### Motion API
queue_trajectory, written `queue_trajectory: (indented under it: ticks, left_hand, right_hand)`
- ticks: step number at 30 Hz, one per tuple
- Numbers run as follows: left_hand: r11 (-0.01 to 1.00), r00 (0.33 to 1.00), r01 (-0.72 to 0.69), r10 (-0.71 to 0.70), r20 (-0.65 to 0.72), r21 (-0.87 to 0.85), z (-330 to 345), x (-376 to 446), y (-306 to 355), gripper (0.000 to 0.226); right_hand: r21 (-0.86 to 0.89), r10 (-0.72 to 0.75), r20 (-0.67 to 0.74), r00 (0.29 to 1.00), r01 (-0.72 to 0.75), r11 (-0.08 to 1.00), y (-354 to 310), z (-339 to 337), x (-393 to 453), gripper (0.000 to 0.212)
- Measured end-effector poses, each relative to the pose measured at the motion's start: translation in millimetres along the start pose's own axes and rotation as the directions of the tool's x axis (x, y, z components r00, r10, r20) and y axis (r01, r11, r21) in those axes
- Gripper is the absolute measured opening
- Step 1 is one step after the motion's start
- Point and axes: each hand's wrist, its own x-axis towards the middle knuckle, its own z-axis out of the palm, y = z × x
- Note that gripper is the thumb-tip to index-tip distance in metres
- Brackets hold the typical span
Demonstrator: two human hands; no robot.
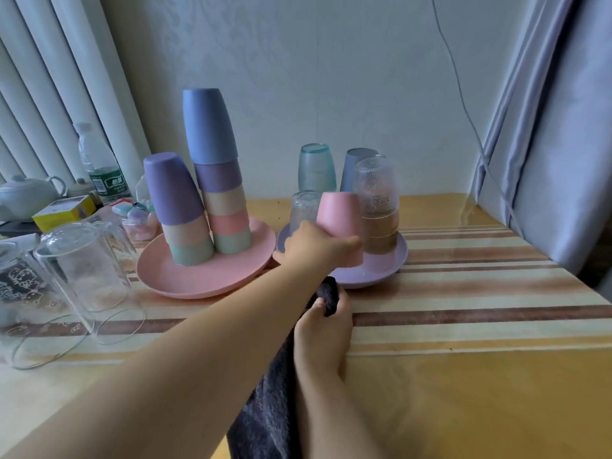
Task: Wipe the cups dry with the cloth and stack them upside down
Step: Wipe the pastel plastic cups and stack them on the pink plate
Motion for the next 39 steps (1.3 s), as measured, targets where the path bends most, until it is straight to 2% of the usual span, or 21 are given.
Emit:
queue_trajectory:
  ticks: [3,5,8,11,13,15,17,19,21,24,27,29,30,32,35,36,38,39]
  left_hand:
    - [0.959,0.991,-0.132,0.130,-0.027,-0.250,-35,-10,-9,0.067]
    - [0.912,0.983,-0.183,0.178,-0.048,-0.367,-61,-17,-27,0.068]
    - [0.886,0.984,-0.175,0.149,-0.093,-0.430,-91,-28,-67,0.063]
    - [0.867,0.989,-0.136,0.087,-0.123,-0.478,-107,-43,-107,0.068]
    - [0.843,0.988,-0.146,0.095,-0.123,-0.517,-106,-55,-125,0.054]
    - [0.831,0.983,-0.178,0.124,-0.136,-0.527,-99,-64,-136,0.048]
    - [0.811,0.980,-0.200,0.160,-0.120,-0.549,-93,-70,-140,0.051]
    - [0.797,0.974,-0.218,0.216,-0.071,-0.563,-92,-75,-141,0.042]
    - [0.803,0.952,-0.263,0.305,-0.012,-0.535,-93,-79,-143,0.038]
    - [0.797,0.910,-0.296,0.403,0.099,-0.527,-95,-84,-145,0.047]
    - [0.755,0.879,-0.265,0.445,0.171,-0.600,-99,-85,-145,0.058]
    - [0.704,0.876,-0.221,0.447,0.180,-0.674,-103,-85,-145,0.056]
    - [0.679,0.879,-0.198,0.442,0.179,-0.707,-105,-85,-146,0.052]
    - [0.625,0.900,-0.133,0.401,0.171,-0.769,-107,-82,-148,0.047]
    - [0.501,0.931,-0.011,0.321,0.174,-0.865,-114,-73,-153,0.059]
    - [0.501,0.938,-0.006,0.304,0.169,-0.865,-117,-69,-155,0.064]
    - [0.550,0.956,-0.056,0.270,0.114,-0.833,-120,-63,-159,0.070]
    - [0.574,0.966,-0.105,0.254,0.055,-0.812,-119,-61,-160,0.068]
  right_hand:
    - [0.040,-0.024,0.024,0.999,0.023,0.999,-14,-3,-6,0.035]
    - [0.049,-0.030,0.030,0.999,0.029,0.998,-23,-6,-12,0.036]
    - [0.049,-0.061,0.065,0.996,0.058,0.997,-35,-5,-18,0.036]
    - [0.080,-0.185,0.112,0.976,0.177,0.981,-49,-4,-28,0.040]
    - [0.116,-0.307,0.186,0.933,0.289,0.950,-55,0,-38,0.035]
    - [0.092,-0.402,0.339,0.851,0.395,0.914,-54,7,-51,0.034]
    - [0.062,-0.426,0.482,0.766,0.455,0.888,-49,15,-65,0.044]
    - [0.060,-0.454,0.499,0.738,0.494,0.868,-43,19,-69,0.057]
    - [0.078,-0.435,0.451,0.779,0.451,0.889,-49,15,-64,0.052]
    - [0.083,-0.340,0.389,0.856,0.335,0.939,-62,5,-54,0.021]
    - [0.112,-0.243,0.428,0.870,0.216,0.970,-66,-4,-44,0.027]
    - [0.144,-0.183,0.449,0.875,0.131,0.981,-65,-5,-44,0.033]
    - [0.164,-0.149,0.462,0.874,0.081,0.983,-68,-3,-49,0.030]
    - [0.164,-0.101,0.565,0.819,0.008,0.986,-72,1,-60,0.029]
    - [0.002,-0.064,0.696,0.715,0.086,0.996,-68,1,-78,0.040]
    - [-0.033,-0.043,0.691,0.721,0.091,0.995,-72,2,-85,0.045]
    - [0.016,-0.071,0.683,0.726,0.082,0.996,-65,4,-83,0.058]
    - [0.048,-0.143,0.652,0.744,0.148,0.988,-61,5,-81,0.050]
